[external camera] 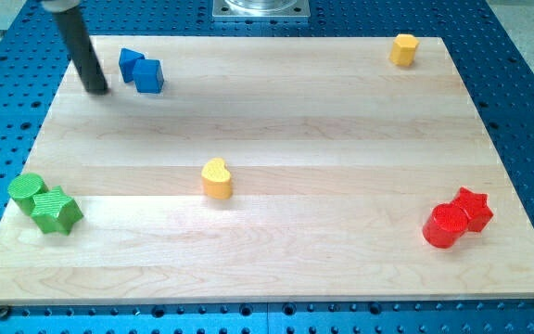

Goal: Push the triangle to the left side of the hexagon

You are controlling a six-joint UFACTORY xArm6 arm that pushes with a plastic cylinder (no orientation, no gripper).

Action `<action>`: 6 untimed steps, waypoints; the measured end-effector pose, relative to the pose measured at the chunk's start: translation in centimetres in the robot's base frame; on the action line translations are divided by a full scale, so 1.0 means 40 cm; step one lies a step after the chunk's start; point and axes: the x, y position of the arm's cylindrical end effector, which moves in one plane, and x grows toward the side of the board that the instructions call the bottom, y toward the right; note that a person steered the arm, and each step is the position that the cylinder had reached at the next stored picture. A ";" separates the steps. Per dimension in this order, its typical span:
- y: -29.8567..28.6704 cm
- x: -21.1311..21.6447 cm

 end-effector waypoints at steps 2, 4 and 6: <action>0.159 -0.071; 0.175 0.022; 0.179 0.141</action>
